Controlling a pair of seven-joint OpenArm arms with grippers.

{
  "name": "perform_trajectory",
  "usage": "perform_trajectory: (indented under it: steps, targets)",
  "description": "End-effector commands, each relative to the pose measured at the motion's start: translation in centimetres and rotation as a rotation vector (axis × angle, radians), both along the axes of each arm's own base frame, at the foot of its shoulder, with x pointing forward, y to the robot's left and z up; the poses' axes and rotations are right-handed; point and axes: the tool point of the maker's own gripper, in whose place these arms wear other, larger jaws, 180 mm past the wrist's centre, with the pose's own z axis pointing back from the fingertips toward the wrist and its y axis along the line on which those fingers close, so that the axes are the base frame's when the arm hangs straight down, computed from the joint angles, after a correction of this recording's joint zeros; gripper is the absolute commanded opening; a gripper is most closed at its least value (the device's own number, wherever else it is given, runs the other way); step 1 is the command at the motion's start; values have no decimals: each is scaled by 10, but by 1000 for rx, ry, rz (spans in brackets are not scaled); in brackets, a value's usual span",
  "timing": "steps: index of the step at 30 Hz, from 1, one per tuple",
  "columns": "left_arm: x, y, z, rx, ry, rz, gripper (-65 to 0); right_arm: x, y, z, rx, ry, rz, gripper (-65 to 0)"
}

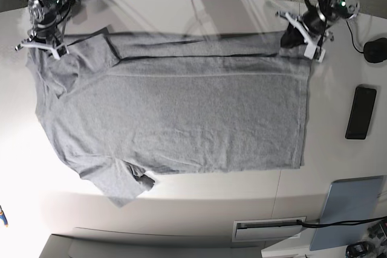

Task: Fold the T-shirt properly
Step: 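Release the shirt and raise both grippers back toward the collar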

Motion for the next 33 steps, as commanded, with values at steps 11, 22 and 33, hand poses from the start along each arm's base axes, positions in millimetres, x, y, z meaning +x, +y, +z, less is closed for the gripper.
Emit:
perform_trajectory:
  steps: [11, 22, 33]
  targets:
    - [-93, 11, -27, 139, 273, -90, -650, -50, -5, 4, -81, 42, 16, -650]
    - [-101, 10, -24, 153, 285, -107, -650, -48, -2, 23, -151, -39, 65, -650]
    - [-78, 19, -4, 293, 211, -150, -650, -21, 10, 48, -110, -150, 71, -650]
